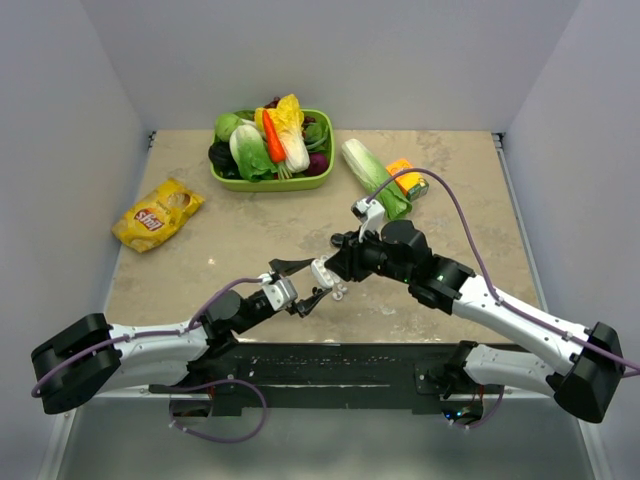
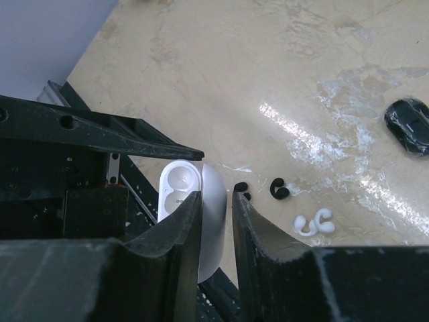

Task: Insert the wireless bluetooth earbuds into the charging case
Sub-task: Adjust the charging case.

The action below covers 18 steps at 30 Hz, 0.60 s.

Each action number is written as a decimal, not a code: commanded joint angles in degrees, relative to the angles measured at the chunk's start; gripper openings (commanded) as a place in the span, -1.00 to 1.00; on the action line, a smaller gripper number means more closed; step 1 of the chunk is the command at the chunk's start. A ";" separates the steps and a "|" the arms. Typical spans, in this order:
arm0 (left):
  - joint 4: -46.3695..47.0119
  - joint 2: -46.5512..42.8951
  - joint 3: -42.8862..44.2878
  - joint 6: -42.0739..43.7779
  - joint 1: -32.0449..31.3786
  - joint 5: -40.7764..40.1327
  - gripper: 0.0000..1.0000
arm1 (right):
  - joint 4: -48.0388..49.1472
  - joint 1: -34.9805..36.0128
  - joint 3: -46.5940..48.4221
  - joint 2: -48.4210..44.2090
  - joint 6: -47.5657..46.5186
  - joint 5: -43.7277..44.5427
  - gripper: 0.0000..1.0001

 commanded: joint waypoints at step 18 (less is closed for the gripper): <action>-5.94 3.14 4.98 -6.45 -0.41 -7.75 1.00 | -7.22 0.03 6.33 -5.64 -12.90 2.50 -1.00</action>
